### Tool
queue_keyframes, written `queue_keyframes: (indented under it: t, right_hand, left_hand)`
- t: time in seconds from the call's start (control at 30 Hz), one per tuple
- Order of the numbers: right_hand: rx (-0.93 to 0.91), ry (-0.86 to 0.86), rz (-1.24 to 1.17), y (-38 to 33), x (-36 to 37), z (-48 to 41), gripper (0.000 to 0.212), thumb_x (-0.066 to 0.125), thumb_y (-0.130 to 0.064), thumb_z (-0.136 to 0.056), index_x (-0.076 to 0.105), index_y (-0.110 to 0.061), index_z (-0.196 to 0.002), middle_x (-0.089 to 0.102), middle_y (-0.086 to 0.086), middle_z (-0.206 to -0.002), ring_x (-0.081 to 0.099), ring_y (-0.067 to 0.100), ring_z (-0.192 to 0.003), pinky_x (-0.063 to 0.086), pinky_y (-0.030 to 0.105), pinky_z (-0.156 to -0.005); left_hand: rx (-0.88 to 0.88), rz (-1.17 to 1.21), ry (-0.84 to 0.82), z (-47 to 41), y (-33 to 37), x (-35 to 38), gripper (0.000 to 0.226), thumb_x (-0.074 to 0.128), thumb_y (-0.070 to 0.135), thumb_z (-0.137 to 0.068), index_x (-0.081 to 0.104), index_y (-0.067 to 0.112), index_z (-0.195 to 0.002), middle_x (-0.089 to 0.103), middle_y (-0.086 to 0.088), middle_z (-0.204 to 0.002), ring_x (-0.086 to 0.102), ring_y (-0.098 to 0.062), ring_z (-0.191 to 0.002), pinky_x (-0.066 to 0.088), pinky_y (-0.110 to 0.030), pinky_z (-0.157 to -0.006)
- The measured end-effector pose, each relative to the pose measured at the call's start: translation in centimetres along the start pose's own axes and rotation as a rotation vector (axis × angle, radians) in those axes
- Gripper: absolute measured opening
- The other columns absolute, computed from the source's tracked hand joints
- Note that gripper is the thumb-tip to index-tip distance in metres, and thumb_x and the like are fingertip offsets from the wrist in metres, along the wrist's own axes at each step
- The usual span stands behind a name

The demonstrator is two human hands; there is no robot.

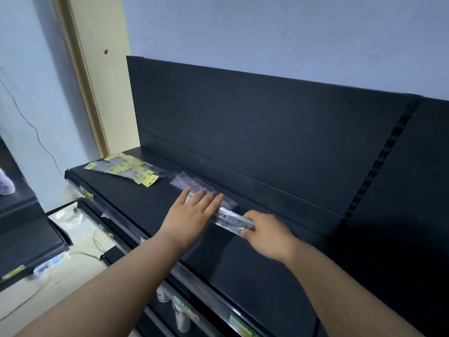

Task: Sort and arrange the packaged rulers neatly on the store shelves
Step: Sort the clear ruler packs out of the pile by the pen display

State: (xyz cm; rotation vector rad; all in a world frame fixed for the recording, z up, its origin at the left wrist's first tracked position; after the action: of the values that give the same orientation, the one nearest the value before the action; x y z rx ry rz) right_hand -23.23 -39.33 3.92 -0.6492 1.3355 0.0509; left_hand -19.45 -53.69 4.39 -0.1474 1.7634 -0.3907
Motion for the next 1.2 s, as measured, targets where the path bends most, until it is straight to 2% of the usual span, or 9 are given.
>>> queue_keyframes:
  t: [0.27,0.43,0.53,0.63,0.7,0.77,0.83,0.97,1.2]
  right_hand:
    - [0.146,-0.116,-0.406,-2.9,5.7,-9.3,0.039,0.054,-0.017,-0.091,0.041,-0.034,-0.123,0.054,-0.004,-0.108,0.061,0.014,-0.066,0.048,0.025,-0.058]
    - [0.210,-0.092,-0.325,-3.9,9.0,-15.0,0.042,0.053,-0.017,-0.089,0.045,-0.028,-0.129,0.051,-0.001,-0.125,0.059,0.018,-0.096,0.047,0.025,-0.078]
    - [0.141,-0.039,0.102,-4.9,10.2,-17.0,0.058,0.049,-0.032,-0.090,0.030,-0.025,-0.144,0.026,0.000,-0.152,0.028,0.021,-0.137,0.023,0.032,-0.110]
    - [0.104,-0.029,0.236,-6.5,11.8,-17.6,0.069,0.028,-0.052,-0.091,0.005,-0.027,-0.151,-0.011,-0.007,-0.158,-0.009,0.017,-0.145,0.001,0.041,-0.116]
    - [0.082,-0.023,0.314,-7.3,13.3,-17.8,0.068,0.008,-0.058,-0.091,0.019,-0.024,-0.150,0.005,-0.006,-0.158,0.000,0.015,-0.145,0.018,0.045,-0.115]
    - [0.147,-0.019,0.358,-6.9,14.8,-18.4,0.061,0.004,-0.051,-0.097,0.044,-0.028,-0.136,0.048,-0.003,-0.143,0.037,0.017,-0.135,0.045,0.041,-0.096]
    - [0.204,-0.057,0.384,-6.7,15.3,-18.6,0.050,0.016,-0.049,-0.097,0.051,-0.033,-0.129,0.057,-0.003,-0.135,0.050,0.017,-0.127,0.046,0.038,-0.092]
    - [0.099,0.020,0.278,-8.3,13.2,-18.8,0.077,0.008,-0.054,-0.076,0.025,-0.031,-0.148,0.000,-0.004,-0.159,-0.006,0.015,-0.146,-0.004,0.036,-0.113]
    - [0.070,0.035,0.247,-12.0,13.4,-21.3,0.080,0.005,-0.067,-0.079,0.010,-0.033,-0.150,-0.009,-0.009,-0.159,-0.015,0.009,-0.144,-0.009,0.037,-0.113]
  left_hand:
    - [0.064,0.055,-0.200,-4.7,-7.6,7.7,0.077,0.036,0.010,-0.096,-0.020,0.021,-0.148,-0.006,0.001,-0.160,-0.005,-0.020,-0.147,0.000,-0.038,-0.119]
    - [0.172,0.115,-0.302,-7.6,-11.2,12.5,0.077,0.038,0.010,-0.095,-0.013,0.023,-0.150,-0.005,0.002,-0.160,-0.003,-0.018,-0.147,0.000,-0.040,-0.119]
    - [0.260,0.192,-0.366,-8.8,-12.3,15.4,0.077,0.041,0.013,-0.093,-0.008,0.026,-0.151,-0.007,0.003,-0.160,-0.006,-0.016,-0.147,-0.004,-0.038,-0.119]
    - [0.359,0.355,-0.439,-9.4,-12.6,17.8,0.070,0.038,0.018,-0.096,-0.004,0.028,-0.151,-0.011,0.003,-0.159,-0.011,-0.012,-0.146,-0.011,-0.033,-0.115]
    - [0.416,0.411,-0.463,-9.3,-12.5,18.5,0.064,0.035,0.024,-0.098,-0.001,0.028,-0.152,-0.015,0.002,-0.158,-0.016,-0.011,-0.145,-0.015,-0.031,-0.113]
    - [0.468,0.381,-0.461,-9.1,-12.6,19.3,0.063,0.032,0.031,-0.098,-0.001,0.027,-0.152,-0.018,0.003,-0.158,-0.019,-0.011,-0.144,-0.017,-0.032,-0.113]
    - [0.492,0.337,-0.433,-9.0,-13.3,19.8,0.064,0.029,0.038,-0.098,-0.004,0.027,-0.152,-0.017,0.004,-0.158,-0.019,-0.011,-0.144,-0.014,-0.034,-0.116]
    - [0.502,0.312,-0.341,-8.4,-14.4,19.4,0.067,0.026,0.052,-0.097,-0.001,0.027,-0.152,-0.002,0.005,-0.160,-0.005,-0.013,-0.146,-0.001,-0.035,-0.116]
    - [0.353,0.291,-0.319,-9.4,-21.7,20.1,0.076,0.003,0.074,-0.085,-0.008,0.037,-0.149,-0.016,0.008,-0.158,-0.020,-0.016,-0.144,-0.013,-0.046,-0.114]
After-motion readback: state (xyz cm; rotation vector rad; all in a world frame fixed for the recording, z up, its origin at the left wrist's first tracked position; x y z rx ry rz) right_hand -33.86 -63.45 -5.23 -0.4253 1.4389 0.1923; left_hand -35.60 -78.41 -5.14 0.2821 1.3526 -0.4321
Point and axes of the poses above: each hand's wrist, its own z-axis away from the middle knuckle, its own x-axis out of the palm, y = z × x, the point moved 8 cm from there along -z, towards the middle knuckle
